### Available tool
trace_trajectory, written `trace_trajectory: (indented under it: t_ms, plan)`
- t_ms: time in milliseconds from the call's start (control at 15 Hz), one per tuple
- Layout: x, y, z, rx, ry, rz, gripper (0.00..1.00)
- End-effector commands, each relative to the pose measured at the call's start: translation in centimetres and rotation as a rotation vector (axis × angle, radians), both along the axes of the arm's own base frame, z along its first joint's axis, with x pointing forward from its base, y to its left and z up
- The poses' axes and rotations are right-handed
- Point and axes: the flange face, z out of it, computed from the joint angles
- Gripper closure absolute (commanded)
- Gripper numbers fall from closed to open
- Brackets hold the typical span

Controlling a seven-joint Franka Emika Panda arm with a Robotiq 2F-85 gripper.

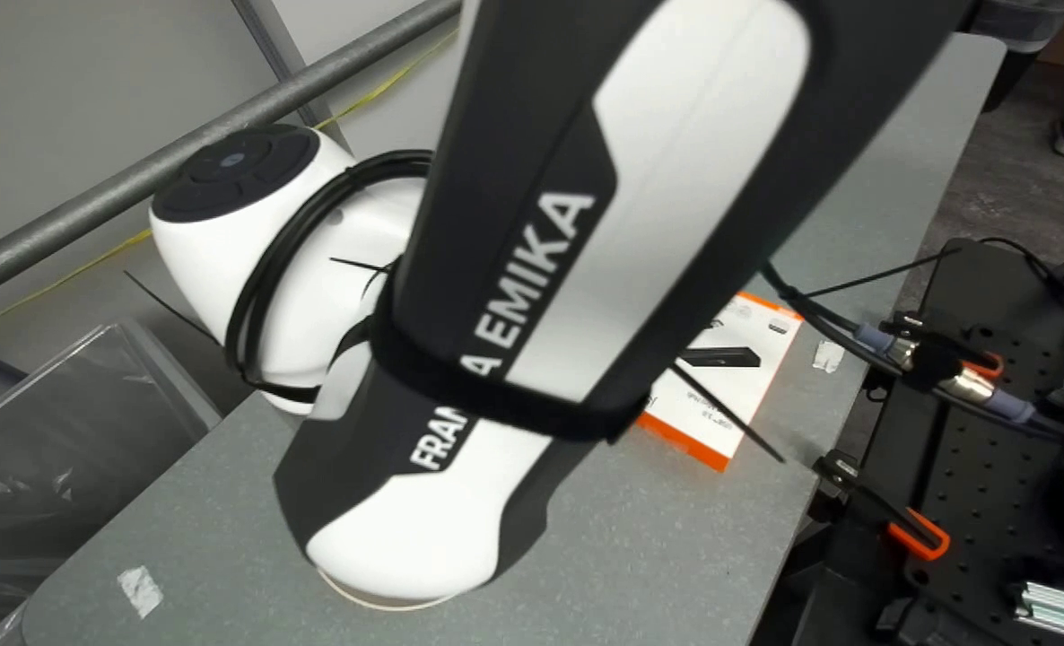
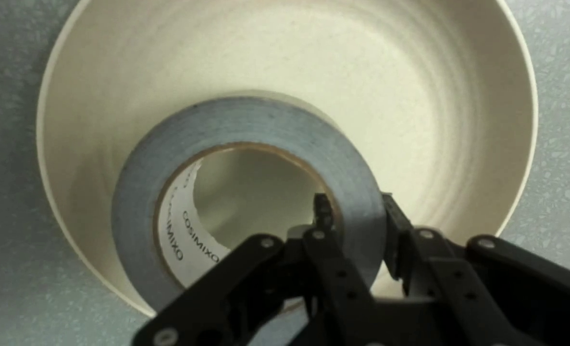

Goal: Put the black masking tape on the plate

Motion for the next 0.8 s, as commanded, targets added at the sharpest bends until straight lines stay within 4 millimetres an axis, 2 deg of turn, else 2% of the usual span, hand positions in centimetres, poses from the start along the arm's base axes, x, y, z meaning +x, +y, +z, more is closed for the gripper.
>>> trace_trajectory:
  t_ms: [0, 400, 467, 733]
  plan:
    - [1.5, 0.4, 0.2, 0.011, -0.009, 0.027, 0.48]
    - [2.1, 0.9, 1.3, 0.031, -0.035, 0.037, 0.05]
    - [2.1, 1.0, 1.5, 0.035, -0.035, 0.039, 0.0]
    - [1.9, 1.3, 2.0, 0.047, -0.021, 0.05, 0.0]
